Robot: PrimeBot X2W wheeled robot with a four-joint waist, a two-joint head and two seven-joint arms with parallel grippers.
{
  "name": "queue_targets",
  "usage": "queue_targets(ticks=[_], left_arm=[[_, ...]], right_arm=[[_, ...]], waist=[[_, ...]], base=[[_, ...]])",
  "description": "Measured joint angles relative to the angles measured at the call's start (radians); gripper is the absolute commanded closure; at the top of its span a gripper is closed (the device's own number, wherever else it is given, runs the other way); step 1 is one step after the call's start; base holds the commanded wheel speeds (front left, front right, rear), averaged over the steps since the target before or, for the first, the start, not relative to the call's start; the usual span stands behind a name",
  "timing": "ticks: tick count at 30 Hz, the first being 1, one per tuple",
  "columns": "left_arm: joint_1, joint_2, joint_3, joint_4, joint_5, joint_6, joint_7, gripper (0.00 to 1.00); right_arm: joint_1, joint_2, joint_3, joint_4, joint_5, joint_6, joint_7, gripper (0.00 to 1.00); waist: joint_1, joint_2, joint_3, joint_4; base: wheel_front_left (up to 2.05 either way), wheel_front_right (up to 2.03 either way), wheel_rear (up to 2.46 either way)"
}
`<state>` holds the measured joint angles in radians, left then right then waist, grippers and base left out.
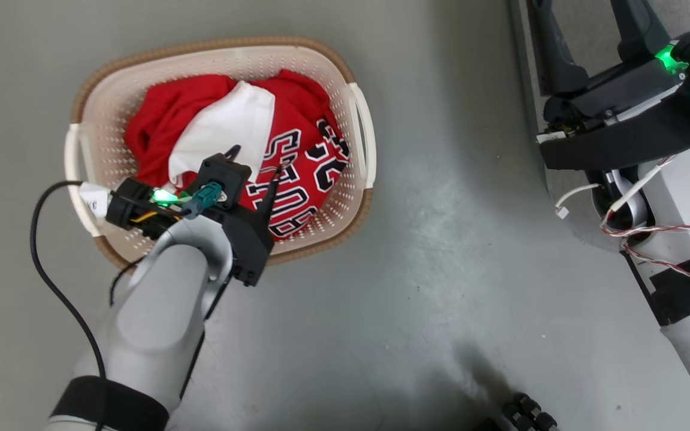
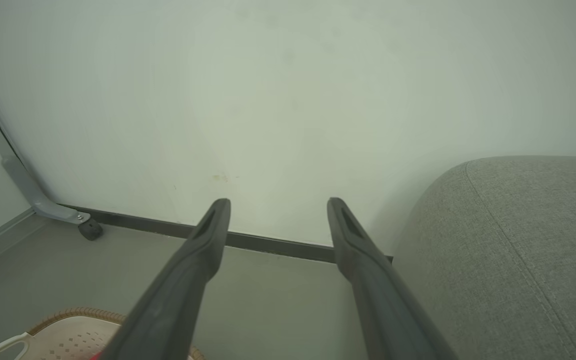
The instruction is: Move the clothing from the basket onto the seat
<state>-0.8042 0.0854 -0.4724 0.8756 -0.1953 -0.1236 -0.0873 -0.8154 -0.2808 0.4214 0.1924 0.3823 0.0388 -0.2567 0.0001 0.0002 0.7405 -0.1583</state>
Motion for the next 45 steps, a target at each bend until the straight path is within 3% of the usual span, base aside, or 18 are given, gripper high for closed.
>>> queue_targets(ticks=[10,22,33,35,36,45], left_arm=[[-0.092,0.055,-0.092,0.087,0.062,-0.001,0.079,0.00],[-0.181,0.058,-0.140,0.134,0.075,-0.001,0.118,0.00],[-0.253,0.067,-0.120,0.221,0.070,0.000,0.181,0.00],[-0.254,0.050,-0.119,0.240,0.069,0.011,0.188,0.83],[-0.254,0.042,-0.117,0.245,0.067,0.015,0.188,1.00],[-0.244,-0.001,-0.067,0.257,0.012,0.060,0.097,1.00]], right_arm=[[-0.016,0.034,-0.023,-0.020,-0.003,0.014,0.000,0.00],[-0.027,0.064,-0.042,-0.046,-0.003,0.027,0.000,0.00],[-0.035,0.088,-0.058,-0.058,-0.006,0.041,0.000,0.00],[-0.035,0.092,-0.064,-0.055,-0.007,0.042,0.000,0.00],[-0.034,0.093,-0.066,-0.049,-0.007,0.046,0.000,0.00],[-0.026,0.086,-0.098,0.018,-0.016,0.058,0.000,0.00]], waist=[[0.0000,0.0000,0.116,-0.051],[-0.0001,-0.0001,0.200,-0.088],[-0.0001,-0.0002,0.256,-0.123],[-0.0001,-0.0001,0.263,-0.130],[-0.0001,-0.0001,0.263,-0.132],[-0.0002,-0.0002,0.216,-0.117]], base=[[0.00,0.00,0.00],[0.00,0.00,0.00],[0.00,0.00,0.00],[0.00,0.00,0.00],[0.00,0.00,0.00],[0.00,0.00,0.00]])
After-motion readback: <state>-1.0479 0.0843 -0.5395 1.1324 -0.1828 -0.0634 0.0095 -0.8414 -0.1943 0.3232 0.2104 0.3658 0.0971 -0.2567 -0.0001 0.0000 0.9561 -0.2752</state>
